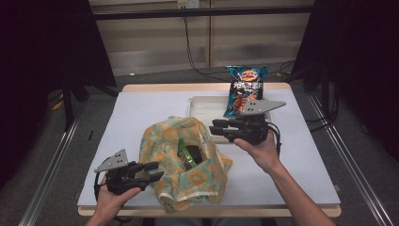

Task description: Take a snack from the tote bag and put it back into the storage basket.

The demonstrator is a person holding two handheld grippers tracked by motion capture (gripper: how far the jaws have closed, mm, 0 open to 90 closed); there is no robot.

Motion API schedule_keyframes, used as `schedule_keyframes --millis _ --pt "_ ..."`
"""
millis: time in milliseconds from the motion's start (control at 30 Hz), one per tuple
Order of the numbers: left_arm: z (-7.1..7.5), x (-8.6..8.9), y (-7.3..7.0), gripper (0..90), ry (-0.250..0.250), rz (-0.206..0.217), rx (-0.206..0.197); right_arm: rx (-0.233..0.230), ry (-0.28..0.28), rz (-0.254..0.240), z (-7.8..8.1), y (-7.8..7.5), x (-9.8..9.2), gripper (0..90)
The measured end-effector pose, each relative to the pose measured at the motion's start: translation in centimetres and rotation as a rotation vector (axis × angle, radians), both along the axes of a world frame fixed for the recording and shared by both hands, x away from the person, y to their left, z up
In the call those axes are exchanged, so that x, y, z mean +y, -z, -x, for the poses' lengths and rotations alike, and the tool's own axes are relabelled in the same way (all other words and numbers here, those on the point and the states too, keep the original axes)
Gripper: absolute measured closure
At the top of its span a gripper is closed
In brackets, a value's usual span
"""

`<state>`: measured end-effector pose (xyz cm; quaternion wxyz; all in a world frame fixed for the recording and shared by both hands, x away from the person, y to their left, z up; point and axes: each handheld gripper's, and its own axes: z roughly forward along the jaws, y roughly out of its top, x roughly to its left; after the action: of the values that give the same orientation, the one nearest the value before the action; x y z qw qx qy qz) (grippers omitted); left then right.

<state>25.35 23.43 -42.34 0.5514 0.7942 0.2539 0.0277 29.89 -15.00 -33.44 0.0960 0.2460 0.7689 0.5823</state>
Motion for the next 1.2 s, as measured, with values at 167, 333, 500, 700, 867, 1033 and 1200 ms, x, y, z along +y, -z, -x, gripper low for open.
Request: schedule_keyframes --millis 167,333,500,700,867,1033,1200 --pt "0.0 -0.2 0.0 53.6 0.004 0.015 0.01 -0.021 -0.043 -0.014 0.7 -1.0 1.3 70.4" --pt "-0.2 -0.4 0.1 53.8 0.012 0.012 0.018 -0.038 -0.079 -0.033 1.1 -2.2 2.4 70.4" --pt "-0.2 -0.5 0.1 53.6 0.014 -0.001 0.012 -0.048 -0.112 -0.032 1.2 -2.7 3.7 70.3" --pt "-0.3 -0.6 0.1 53.3 0.017 0.002 0.018 -0.024 -0.177 0.012 1.5 -1.6 6.1 70.4" --pt "-0.5 -0.5 0.1 53.1 0.011 -0.003 0.019 0.012 -0.194 0.07 1.0 0.3 7.5 70.3" --pt "-0.8 -0.5 0.0 52.8 0.007 0.001 0.018 0.045 -0.207 0.132 0.5 2.1 8.4 70.3" --pt "-1.0 -0.6 0.0 52.5 0.005 -0.006 0.017 0.073 -0.196 0.183 0.0 3.7 8.6 70.3"
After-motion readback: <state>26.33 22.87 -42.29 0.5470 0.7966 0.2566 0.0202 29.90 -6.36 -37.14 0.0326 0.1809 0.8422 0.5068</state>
